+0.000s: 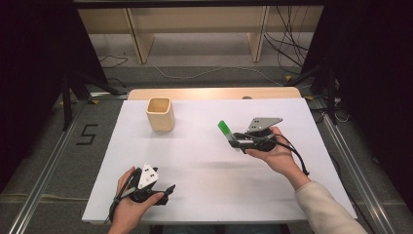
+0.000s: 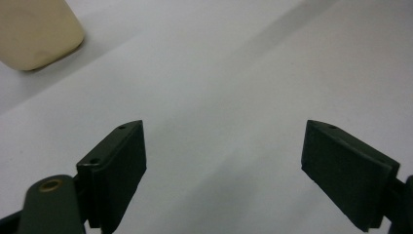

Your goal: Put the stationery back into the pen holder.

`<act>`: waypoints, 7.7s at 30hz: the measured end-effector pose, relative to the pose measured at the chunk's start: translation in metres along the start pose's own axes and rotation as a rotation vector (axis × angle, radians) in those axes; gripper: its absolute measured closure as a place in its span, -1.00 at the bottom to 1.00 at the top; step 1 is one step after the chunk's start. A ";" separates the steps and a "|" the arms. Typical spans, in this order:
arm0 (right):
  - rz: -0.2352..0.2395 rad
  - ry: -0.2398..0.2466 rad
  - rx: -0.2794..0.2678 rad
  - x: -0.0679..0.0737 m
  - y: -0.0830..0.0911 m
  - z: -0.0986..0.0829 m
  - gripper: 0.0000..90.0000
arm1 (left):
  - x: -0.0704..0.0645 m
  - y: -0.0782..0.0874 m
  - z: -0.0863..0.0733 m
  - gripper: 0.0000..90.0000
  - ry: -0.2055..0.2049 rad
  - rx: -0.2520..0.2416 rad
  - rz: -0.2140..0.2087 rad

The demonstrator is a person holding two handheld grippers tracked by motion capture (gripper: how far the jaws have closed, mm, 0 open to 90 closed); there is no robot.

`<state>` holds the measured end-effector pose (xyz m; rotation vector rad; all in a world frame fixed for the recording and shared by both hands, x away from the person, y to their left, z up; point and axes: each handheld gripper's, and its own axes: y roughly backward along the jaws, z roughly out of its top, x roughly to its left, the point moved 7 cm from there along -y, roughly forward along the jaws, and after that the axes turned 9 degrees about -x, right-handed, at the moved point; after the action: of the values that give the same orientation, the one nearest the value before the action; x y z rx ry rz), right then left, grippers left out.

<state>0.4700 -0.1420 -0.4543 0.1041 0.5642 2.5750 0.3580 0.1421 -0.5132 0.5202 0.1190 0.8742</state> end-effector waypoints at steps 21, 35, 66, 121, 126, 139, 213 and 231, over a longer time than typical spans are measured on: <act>-0.010 -0.045 -0.100 0.002 -0.031 0.026 0.47 | 0.000 -0.001 0.000 -0.64 0.005 -0.002 0.001; -0.009 -0.060 -0.143 0.004 -0.049 0.039 0.47 | 0.000 -0.001 -0.001 -0.64 0.005 0.002 -0.001; -0.009 -0.094 -0.217 0.009 -0.078 0.058 0.47 | 0.000 -0.001 0.000 -0.64 0.004 -0.001 0.000; -0.038 -0.133 -0.311 0.005 -0.127 0.084 0.47 | -0.001 -0.002 0.000 -0.64 0.012 -0.004 -0.007; -0.042 -0.132 -0.306 0.003 -0.131 0.085 0.47 | -0.002 -0.003 0.000 -0.64 0.011 -0.004 -0.008; -0.039 -0.130 -0.309 0.001 -0.146 0.095 0.47 | -0.002 -0.003 0.000 -0.64 0.010 -0.005 -0.009; -0.049 -0.150 -0.328 -0.007 -0.202 0.128 0.47 | -0.002 -0.002 0.001 -0.64 0.013 -0.011 -0.013; -0.062 -0.144 -0.333 -0.012 -0.213 0.138 0.47 | -0.002 -0.002 0.001 -0.64 0.014 -0.014 -0.015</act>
<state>0.6018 0.0717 -0.4158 0.1535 0.0813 2.5362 0.3583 0.1394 -0.5136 0.5001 0.1292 0.8641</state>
